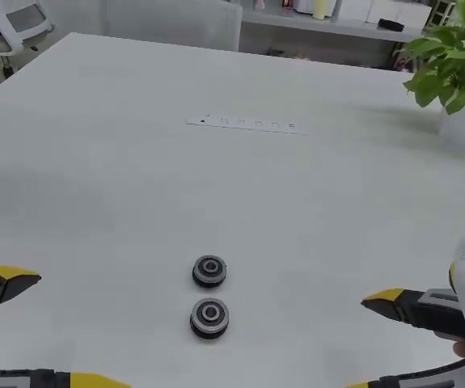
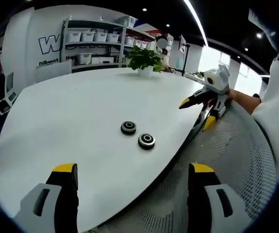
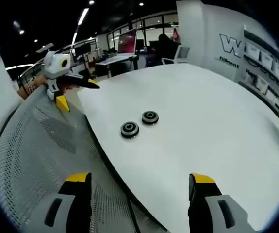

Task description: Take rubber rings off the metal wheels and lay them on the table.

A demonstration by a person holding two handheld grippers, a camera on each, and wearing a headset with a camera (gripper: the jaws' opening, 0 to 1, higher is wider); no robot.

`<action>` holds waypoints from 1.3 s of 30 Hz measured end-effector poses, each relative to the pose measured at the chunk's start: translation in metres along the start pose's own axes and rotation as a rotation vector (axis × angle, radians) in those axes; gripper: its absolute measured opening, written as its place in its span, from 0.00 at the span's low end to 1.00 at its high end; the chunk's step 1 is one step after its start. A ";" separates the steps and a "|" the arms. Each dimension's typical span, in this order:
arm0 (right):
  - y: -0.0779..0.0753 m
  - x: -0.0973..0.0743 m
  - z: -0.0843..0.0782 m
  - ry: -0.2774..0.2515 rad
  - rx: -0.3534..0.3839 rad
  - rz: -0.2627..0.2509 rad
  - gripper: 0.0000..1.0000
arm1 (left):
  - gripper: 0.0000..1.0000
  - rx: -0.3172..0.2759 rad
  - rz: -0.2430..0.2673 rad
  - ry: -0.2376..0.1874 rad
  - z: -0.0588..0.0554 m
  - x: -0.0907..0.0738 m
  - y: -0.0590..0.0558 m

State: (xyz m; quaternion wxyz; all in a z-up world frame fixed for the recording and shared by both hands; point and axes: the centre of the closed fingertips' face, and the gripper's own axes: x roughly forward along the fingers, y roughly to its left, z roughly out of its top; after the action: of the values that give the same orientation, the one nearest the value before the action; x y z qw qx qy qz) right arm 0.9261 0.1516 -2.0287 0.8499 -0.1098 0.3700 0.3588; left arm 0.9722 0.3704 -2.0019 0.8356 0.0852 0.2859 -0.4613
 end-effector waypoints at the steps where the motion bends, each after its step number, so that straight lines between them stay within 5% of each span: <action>1: 0.000 0.000 0.000 0.001 0.001 -0.001 0.81 | 0.92 -0.003 -0.002 -0.004 0.001 0.000 0.000; 11: -0.007 -0.003 0.006 -0.044 0.048 -0.023 0.82 | 0.94 0.008 -0.013 -0.028 0.007 -0.002 -0.002; 16: -0.008 -0.003 0.007 -0.026 0.013 -0.044 0.84 | 0.95 0.091 -0.022 -0.023 0.013 -0.004 -0.005; 22: -0.013 -0.010 0.019 -0.067 0.019 -0.055 0.81 | 0.96 0.127 -0.020 -0.024 0.022 -0.003 -0.002; 30: -0.019 -0.018 0.054 -0.169 -0.007 -0.064 0.75 | 0.93 0.180 -0.012 -0.010 0.030 -0.003 0.004; 39: -0.021 -0.022 0.094 -0.258 -0.066 -0.054 0.69 | 0.92 0.258 -0.001 -0.030 0.054 -0.008 0.007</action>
State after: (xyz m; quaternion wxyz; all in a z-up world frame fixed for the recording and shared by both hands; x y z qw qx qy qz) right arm 0.9821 0.1673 -1.9486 0.8957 -0.1006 0.2424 0.3590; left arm 0.9965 0.3582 -1.9540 0.8218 0.1849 0.2115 -0.4957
